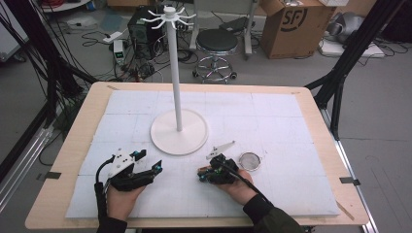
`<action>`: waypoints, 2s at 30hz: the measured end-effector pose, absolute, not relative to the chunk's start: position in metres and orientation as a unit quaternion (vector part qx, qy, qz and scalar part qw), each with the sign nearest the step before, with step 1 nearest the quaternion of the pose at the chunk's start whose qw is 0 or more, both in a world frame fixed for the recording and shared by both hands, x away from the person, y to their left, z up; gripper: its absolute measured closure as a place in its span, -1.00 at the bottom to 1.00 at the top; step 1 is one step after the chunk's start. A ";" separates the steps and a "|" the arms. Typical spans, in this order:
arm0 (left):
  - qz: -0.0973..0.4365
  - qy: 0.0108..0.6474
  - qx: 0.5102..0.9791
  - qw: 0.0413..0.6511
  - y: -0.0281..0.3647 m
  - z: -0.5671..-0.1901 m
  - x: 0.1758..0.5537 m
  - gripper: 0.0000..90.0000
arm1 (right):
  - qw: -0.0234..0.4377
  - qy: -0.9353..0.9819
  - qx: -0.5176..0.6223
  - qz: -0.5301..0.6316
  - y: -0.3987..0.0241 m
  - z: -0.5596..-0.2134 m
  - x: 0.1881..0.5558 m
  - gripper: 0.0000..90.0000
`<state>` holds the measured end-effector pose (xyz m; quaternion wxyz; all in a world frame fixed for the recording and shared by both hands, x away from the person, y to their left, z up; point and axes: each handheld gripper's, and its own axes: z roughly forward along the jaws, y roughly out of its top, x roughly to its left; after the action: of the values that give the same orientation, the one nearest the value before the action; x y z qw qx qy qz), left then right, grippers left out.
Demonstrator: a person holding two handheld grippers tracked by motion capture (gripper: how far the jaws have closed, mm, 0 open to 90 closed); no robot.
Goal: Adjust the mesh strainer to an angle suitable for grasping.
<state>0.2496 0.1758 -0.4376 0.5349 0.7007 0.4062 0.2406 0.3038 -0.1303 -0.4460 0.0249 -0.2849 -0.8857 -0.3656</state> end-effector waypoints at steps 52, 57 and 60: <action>0.239 0.405 0.703 0.534 0.176 -0.438 0.249 -0.32 | -0.016 -0.886 -0.373 -0.275 -0.243 -0.430 0.314 1.00; 0.240 0.405 0.703 0.533 0.176 -0.438 0.249 -0.32 | -0.004 -0.888 -0.364 -0.283 -0.246 -0.431 0.308 1.00; 0.239 0.406 0.703 0.533 0.176 -0.438 0.249 -0.31 | -0.032 -0.874 -0.372 -0.312 -0.254 -0.427 0.308 0.98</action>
<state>0.2491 0.1760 -0.4384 0.5333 0.7027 0.4057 0.2391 0.3076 -0.2540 -0.4272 -0.0321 -0.3719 -0.8737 -0.3118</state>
